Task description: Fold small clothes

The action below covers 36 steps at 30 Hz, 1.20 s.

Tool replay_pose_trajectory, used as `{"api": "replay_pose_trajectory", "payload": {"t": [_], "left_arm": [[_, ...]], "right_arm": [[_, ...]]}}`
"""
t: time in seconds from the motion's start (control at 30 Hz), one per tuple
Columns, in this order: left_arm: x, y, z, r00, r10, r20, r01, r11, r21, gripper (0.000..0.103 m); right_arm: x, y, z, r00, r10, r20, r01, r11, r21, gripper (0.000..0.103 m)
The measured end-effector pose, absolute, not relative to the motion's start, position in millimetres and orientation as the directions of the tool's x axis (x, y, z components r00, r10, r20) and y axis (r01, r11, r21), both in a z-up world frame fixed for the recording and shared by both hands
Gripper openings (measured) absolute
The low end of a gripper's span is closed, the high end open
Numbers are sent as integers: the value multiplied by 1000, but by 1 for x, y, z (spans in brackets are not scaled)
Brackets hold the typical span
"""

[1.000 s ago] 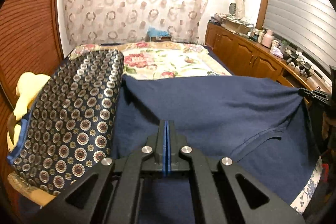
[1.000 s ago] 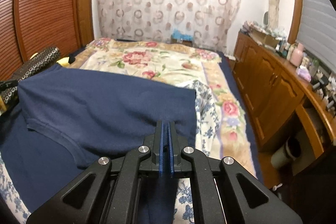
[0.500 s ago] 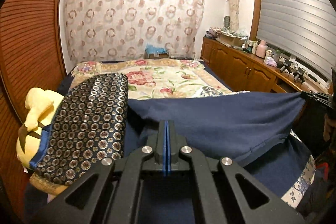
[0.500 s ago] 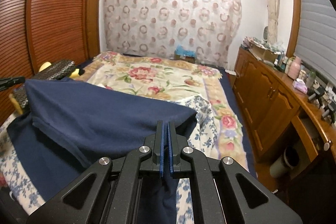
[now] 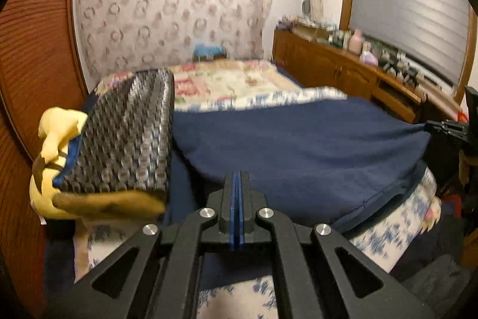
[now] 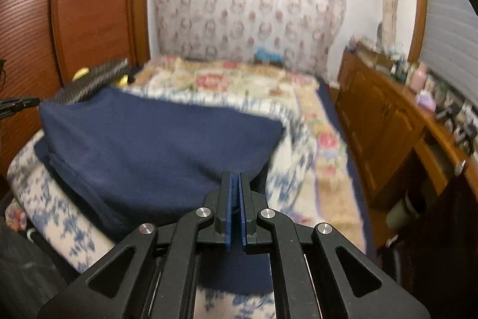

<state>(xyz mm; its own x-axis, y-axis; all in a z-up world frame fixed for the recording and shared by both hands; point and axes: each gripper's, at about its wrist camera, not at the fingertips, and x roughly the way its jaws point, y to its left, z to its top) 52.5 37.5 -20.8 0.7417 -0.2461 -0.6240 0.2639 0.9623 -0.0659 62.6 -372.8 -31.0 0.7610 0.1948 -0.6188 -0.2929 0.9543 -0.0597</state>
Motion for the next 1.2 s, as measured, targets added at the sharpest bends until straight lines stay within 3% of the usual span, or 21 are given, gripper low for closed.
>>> {"api": "replay_pose_trajectory", "payload": {"t": [0.07,0.13,0.33,0.8,1.2], "left_arm": [[54,39,-31,722,-243,-647,255,964,-77,8],[57,46,-41,713,-221,-665,228,971,-78,21],[56,54,-61,694,-201,-692,198,977,-84,49],[60,56,-65,693,-199,-693,180,978,-101,56],[83,39,-77,664,-168,-728,171,983,-71,56]], "right_arm": [[68,-373,-45,747,162,-645,-260,964,-59,9],[71,-374,-51,743,148,-653,-243,969,-56,26],[82,-361,-58,746,171,-644,-267,962,-54,49],[115,-316,-110,660,217,-720,-339,941,-27,49],[114,-311,-120,649,183,-739,-345,936,-71,52]]}}
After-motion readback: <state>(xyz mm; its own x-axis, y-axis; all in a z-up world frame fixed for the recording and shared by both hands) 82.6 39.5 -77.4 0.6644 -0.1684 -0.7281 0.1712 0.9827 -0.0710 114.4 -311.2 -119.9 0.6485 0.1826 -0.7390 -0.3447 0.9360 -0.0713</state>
